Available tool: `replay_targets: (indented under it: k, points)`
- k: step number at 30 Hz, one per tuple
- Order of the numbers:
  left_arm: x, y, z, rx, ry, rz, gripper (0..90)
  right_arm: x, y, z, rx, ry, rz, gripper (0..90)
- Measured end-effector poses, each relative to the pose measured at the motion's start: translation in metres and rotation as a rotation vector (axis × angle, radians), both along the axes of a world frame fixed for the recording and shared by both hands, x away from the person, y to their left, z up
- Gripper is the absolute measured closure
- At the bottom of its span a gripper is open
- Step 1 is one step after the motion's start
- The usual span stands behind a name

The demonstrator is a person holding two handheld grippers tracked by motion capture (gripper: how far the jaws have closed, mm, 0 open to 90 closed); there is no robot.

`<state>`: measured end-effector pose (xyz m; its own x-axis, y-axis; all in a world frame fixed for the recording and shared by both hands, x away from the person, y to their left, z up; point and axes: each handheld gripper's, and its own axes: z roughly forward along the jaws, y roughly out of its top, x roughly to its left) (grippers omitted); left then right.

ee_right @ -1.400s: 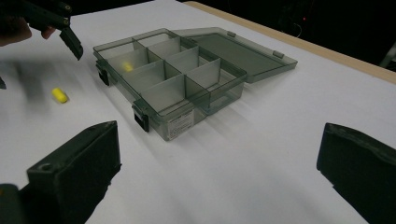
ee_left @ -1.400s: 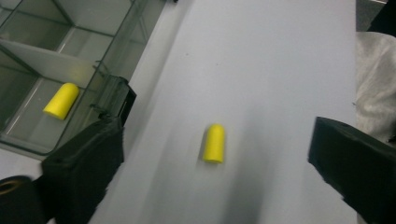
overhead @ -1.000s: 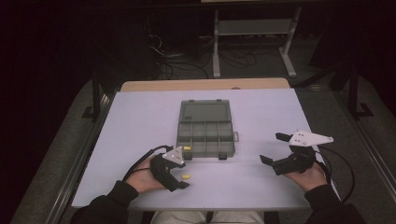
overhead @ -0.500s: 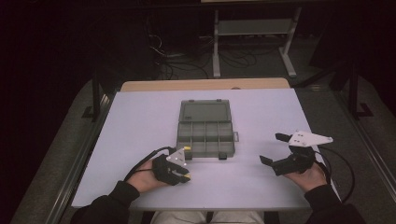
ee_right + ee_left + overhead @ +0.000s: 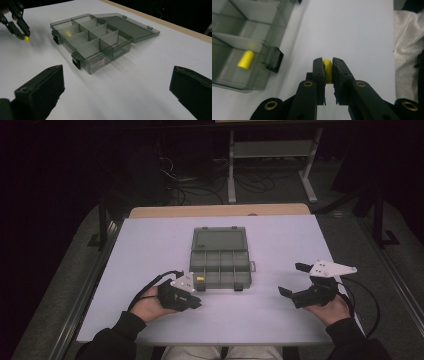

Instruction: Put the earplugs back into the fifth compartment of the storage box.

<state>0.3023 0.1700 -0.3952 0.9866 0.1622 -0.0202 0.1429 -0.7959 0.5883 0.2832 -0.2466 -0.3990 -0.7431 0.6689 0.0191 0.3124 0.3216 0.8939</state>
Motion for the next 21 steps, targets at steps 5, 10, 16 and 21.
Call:
replay_targets:
  k: [5, 10, 16, 21]
  points:
    - [0.005, 0.001, 0.019, -0.043, -0.004, -0.003, 81.2, 0.0, 0.0, 0.0, -0.001, 0.002, -0.001, 0.0]
    - [0.011, -0.001, 0.037, -0.052, -0.027, -0.004, 81.4, 0.0, 0.0, 0.0, 0.005, 0.002, -0.002, 0.0]
    - [0.021, -0.001, 0.055, -0.037, -0.045, 0.004, 81.4, 0.0, 0.0, 0.0, 0.005, 0.0, 0.0, 0.0]
    - [0.031, 0.003, 0.069, -0.052, -0.039, 0.018, 81.3, 0.0, 0.0, 0.0, 0.005, -0.001, 0.001, 0.0]
